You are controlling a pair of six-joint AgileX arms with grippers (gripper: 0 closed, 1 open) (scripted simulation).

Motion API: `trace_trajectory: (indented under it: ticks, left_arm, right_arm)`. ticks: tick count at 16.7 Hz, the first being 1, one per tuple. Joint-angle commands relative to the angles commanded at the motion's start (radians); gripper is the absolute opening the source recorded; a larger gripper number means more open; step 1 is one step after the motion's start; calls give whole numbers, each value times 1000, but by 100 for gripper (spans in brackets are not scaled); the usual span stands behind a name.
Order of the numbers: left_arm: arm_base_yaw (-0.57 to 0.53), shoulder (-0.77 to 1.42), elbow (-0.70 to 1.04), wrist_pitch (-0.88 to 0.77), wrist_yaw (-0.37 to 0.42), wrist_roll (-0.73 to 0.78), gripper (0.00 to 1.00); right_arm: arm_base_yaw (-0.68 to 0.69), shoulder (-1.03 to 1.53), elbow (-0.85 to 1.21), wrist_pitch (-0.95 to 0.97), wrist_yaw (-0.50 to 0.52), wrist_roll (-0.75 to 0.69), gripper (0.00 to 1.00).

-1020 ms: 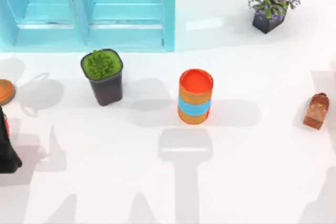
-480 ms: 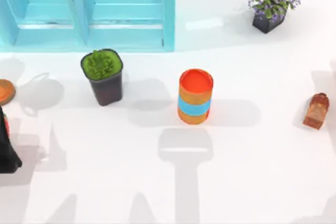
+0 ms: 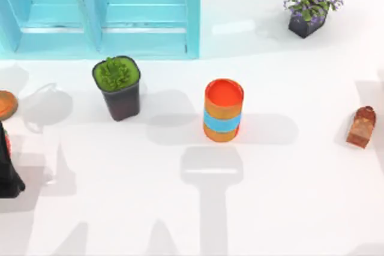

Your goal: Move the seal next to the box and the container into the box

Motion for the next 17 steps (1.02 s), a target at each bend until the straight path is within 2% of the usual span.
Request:
trace_trajectory:
  ticks: [13, 17]
  left_arm:
    - [0, 0, 0, 0, 0, 0, 100]
    - [0, 0, 0, 0, 0, 0, 100]
  right_arm:
    - [0, 0, 0, 0, 0, 0, 98]
    - [0, 0, 0, 0, 0, 0, 100]
